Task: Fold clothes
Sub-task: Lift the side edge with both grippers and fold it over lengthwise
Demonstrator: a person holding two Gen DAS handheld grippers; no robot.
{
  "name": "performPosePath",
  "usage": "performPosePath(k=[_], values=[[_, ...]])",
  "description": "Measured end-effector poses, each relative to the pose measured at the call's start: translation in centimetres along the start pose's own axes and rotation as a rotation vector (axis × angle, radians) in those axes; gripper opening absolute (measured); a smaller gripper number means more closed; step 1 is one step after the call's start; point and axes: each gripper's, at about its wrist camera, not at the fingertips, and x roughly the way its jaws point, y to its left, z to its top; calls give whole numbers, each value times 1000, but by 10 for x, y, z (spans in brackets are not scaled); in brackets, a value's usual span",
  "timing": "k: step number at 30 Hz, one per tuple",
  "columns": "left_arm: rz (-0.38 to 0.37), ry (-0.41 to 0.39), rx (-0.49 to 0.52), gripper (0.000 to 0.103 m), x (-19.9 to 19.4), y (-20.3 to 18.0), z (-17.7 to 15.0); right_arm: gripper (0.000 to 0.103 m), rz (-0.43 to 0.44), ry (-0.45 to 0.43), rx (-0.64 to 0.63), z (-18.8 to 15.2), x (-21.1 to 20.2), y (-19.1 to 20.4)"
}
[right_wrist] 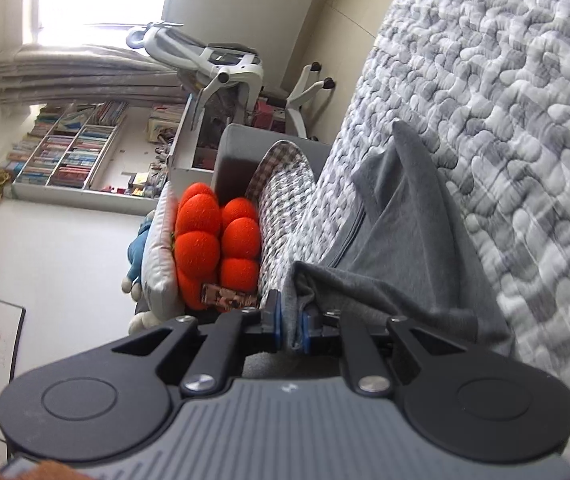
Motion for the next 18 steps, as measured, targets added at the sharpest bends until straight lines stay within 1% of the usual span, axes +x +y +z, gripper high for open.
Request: performPosePath(k=[3,6,9,11,12,13,14,15,16,18], values=[[31,-5,-19,11,21,12,14,17,-14,-8,35,10,13,-16],[51,-5,-24,10,38,23,25,17,-32,-14,66,19,22,-32],[40,14,-17,11,48,30,32,17,-47,-3,96,24,26,-44],[20,50,-5,12,51,31,37,21,-53,1,102,27,27,-49],[6,64,2,14,49,30,39,29,-48,-3,86,27,25,-46],[-7,79,9,19,48,29,40,41,-44,-6,69,27,23,-43],[-21,90,16,22,46,28,42,45,-40,-10,53,27,21,-41],[-36,92,28,27,43,25,43,48,-36,-13,37,27,19,-38],[-51,89,47,33,40,21,44,48,-32,-16,20,27,17,-36],[-71,71,97,37,33,12,46,48,-23,-23,-12,28,13,-30]])
